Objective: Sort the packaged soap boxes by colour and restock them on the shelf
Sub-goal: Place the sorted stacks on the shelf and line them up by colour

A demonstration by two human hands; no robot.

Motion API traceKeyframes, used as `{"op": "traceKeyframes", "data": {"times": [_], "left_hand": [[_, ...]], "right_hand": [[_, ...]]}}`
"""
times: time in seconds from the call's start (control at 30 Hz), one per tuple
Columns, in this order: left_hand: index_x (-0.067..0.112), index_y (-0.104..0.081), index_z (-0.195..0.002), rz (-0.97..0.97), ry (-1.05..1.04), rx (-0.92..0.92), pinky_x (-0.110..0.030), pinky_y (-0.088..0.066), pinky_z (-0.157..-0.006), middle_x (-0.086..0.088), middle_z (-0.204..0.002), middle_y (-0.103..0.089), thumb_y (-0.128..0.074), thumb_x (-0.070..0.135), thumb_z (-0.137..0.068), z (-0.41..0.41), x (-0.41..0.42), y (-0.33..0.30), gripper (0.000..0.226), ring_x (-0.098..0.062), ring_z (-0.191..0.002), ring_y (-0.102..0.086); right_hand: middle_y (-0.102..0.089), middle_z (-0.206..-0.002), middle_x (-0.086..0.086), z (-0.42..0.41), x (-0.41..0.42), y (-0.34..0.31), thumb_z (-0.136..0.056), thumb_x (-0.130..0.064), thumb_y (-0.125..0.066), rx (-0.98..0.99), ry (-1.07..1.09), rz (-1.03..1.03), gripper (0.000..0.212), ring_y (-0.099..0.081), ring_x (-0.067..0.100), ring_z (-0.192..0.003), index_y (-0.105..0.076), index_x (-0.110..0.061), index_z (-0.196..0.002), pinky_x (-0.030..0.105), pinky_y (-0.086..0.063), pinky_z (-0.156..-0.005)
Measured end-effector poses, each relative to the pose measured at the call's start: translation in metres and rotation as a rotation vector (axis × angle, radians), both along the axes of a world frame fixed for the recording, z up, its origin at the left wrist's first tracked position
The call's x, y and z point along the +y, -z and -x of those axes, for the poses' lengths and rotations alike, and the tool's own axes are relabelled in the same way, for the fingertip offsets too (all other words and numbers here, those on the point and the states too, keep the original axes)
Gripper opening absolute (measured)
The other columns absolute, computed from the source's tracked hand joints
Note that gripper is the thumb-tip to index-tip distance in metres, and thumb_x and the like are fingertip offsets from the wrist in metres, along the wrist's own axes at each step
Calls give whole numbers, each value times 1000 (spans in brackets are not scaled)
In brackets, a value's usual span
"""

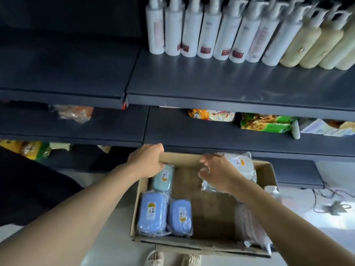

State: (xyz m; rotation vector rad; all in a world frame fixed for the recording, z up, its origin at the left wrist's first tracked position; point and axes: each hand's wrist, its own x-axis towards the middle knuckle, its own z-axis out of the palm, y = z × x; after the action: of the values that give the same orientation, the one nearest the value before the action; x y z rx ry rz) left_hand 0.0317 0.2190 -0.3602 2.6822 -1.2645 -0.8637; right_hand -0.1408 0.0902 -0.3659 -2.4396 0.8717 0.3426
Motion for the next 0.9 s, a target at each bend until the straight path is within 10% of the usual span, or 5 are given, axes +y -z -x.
{"op": "traceKeyframes", "data": {"times": [0.5,0.73,0.9], "left_hand": [[8,-46,-129,-223,-155,-8,-33,-43,-89,-13,-127,-57,-66,37,-82,1,-15,242,59,-31,-114,-55],[4,7,-149,-273,-420,-55,-39,-40,-92,-14,-148,-23,-78,51,-69,18,-39,307,126,-32,-127,-38],[5,11,-149,-258,-485,-106,-36,-43,-82,-15,-147,-21,-84,48,-62,17,-46,322,135,-30,-123,-40]], "right_hand": [[-57,-127,12,-18,9,200,-88,-19,-52,81,128,-180,43,-56,26,-112,-50,-14,-131,39,-48,-91],[-59,-128,6,-25,-1,264,-91,-25,-53,61,172,-213,44,-57,24,-113,-47,-20,-134,33,-47,-93],[-57,-129,8,-25,-2,287,-92,-23,-54,64,140,-231,45,-57,26,-113,-46,-17,-136,37,-48,-93]]}}
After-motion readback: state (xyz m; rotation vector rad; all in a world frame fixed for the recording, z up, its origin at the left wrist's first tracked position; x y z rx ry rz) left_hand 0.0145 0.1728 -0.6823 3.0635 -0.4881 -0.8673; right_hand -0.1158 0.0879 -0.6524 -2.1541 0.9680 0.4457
